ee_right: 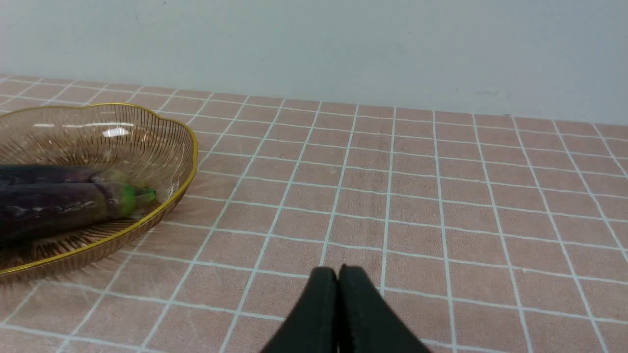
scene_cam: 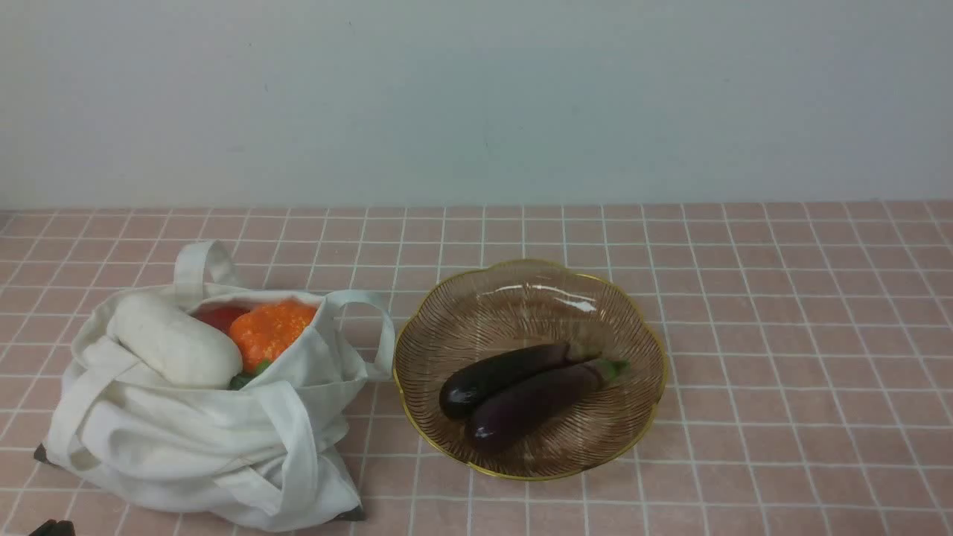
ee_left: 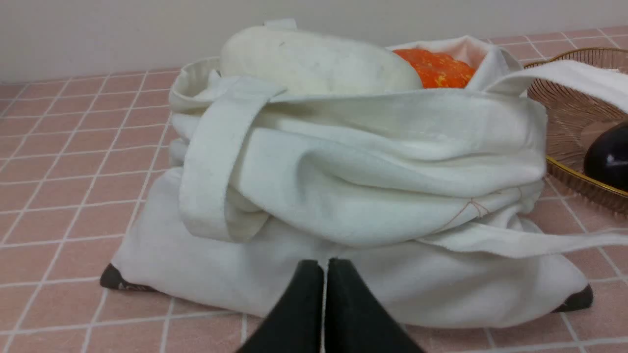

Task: Take vegetables from bag on pink coffee tablecloth place on plate.
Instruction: 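Reach the gripper into the cloth bag toward the vegetables inside, then take the vegetable out of the bag and place it on the dish with the left gripper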

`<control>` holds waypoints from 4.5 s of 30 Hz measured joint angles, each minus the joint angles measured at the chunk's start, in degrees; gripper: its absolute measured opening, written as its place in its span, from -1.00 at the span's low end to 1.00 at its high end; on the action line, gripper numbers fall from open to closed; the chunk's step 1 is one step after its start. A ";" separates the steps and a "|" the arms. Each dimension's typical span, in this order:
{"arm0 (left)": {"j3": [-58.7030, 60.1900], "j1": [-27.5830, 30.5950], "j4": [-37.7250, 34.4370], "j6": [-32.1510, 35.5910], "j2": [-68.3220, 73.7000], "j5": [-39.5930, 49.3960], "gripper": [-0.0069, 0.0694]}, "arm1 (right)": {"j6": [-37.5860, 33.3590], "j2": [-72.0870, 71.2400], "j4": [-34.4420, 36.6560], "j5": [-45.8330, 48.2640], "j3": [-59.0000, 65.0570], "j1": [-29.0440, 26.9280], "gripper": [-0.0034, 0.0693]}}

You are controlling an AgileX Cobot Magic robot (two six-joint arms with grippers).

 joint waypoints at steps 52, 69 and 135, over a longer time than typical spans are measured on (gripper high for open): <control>-26.40 0.00 -33.43 4.43 17.34 -9.92 -0.83 | 0.00 0.00 0.04 0.00 0.00 0.00 -0.95; -69.22 7.63 -10.57 -2.88 76.34 44.00 -0.83 | 0.00 0.00 0.04 0.00 0.00 0.00 -0.95; -83.21 9.07 -19.74 -3.69 87.43 45.32 0.38 | 0.00 0.00 0.04 0.00 0.00 0.00 -0.95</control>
